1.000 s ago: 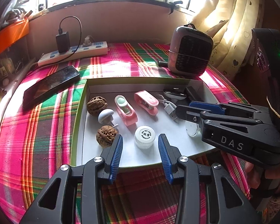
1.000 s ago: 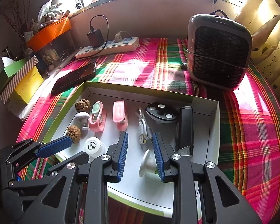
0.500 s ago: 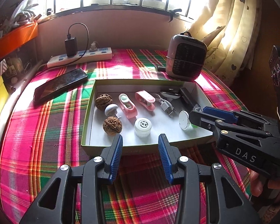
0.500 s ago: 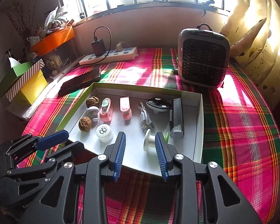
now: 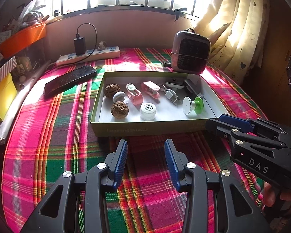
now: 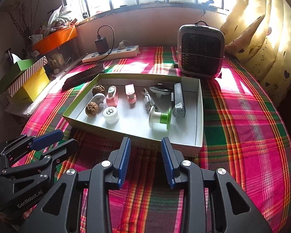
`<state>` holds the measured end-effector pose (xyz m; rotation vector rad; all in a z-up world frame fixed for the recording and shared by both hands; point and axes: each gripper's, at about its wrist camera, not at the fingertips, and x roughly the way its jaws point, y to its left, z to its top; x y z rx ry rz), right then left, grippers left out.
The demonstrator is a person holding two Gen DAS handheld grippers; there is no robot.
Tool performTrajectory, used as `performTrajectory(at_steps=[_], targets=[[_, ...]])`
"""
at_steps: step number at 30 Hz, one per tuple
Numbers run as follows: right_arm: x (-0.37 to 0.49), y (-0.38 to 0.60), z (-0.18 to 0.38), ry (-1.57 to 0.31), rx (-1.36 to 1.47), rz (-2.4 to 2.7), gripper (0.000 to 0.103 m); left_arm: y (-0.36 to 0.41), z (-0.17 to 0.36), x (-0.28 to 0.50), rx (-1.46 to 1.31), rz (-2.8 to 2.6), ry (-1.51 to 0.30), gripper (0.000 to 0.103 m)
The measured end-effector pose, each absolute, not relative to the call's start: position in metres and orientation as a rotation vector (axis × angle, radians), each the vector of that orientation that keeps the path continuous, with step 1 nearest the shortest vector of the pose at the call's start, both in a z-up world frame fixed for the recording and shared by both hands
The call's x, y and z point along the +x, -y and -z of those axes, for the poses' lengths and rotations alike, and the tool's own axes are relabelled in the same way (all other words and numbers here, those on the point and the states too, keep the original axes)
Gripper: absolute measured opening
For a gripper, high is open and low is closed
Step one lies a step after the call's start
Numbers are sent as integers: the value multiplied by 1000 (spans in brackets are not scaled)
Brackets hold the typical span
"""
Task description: Organize objects
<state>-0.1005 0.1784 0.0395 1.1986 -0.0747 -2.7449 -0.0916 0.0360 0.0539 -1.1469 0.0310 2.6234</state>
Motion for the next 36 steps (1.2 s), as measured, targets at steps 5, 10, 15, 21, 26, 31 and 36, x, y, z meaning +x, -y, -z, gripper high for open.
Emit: performTrajectory(at_steps=[5, 10, 15, 21, 26, 31, 36], targets=[[-87, -178, -32, 60, 1215, 2755, 34, -35, -47, -81, -1164, -2614, -25, 38], [-74, -175, -25, 16, 1228, 2768, 39, -35, -41, -72, -1179, -2609, -24, 38], [-61, -175, -20, 11, 1238, 2778, 39, -34, -33, -65, -1196, -2611, -38, 38], [-52, -172, -11, 0, 1265, 2760, 43, -35, -23, -58, -1231, -2598, -31, 38], [-47, -175, -3, 19, 1302, 2752, 43, -38, -17, -55, -1237, -2610, -49, 39], [-46, -178, -3, 21, 1308, 2765, 44, -41, -17, -54, -1234, -2624, -53, 41], [-46, -179, -3, 21, 1318, 2774, 53, -44, -17, -54, -1242, -2644, -47, 43]])
